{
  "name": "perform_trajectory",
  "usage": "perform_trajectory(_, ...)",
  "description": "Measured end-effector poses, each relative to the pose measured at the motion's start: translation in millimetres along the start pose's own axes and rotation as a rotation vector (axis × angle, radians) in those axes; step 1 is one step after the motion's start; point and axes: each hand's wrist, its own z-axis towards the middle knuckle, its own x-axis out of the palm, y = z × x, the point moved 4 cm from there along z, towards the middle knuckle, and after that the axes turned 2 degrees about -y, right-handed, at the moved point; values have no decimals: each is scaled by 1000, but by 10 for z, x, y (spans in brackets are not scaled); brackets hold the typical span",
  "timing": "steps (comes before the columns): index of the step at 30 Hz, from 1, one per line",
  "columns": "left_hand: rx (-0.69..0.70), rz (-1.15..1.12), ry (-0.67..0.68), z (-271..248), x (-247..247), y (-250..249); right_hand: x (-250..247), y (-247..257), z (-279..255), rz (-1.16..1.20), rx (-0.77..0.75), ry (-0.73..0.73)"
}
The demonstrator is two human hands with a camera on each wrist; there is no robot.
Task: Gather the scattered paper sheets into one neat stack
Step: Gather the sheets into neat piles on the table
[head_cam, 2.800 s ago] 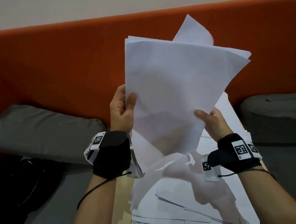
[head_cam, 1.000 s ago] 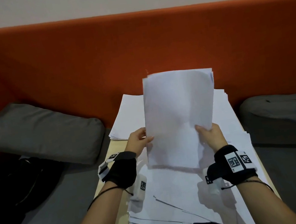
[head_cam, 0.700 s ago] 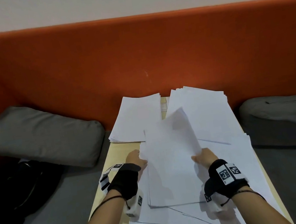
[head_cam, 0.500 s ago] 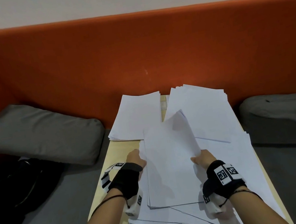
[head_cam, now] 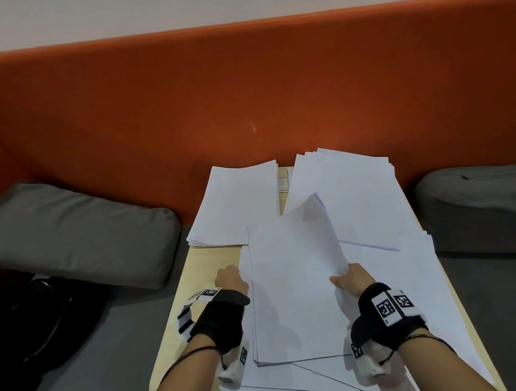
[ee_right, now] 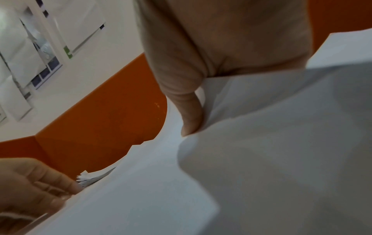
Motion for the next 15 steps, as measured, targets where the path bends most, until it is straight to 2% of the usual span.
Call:
perform_trajectory(8, -37, 16, 21, -34, -37, -6, -1, -23, 6, 18, 3, 5)
perform_trajectory(15, -17, 3, 10, -61, -70, -55, -16, -14, -15, -1, 1, 7)
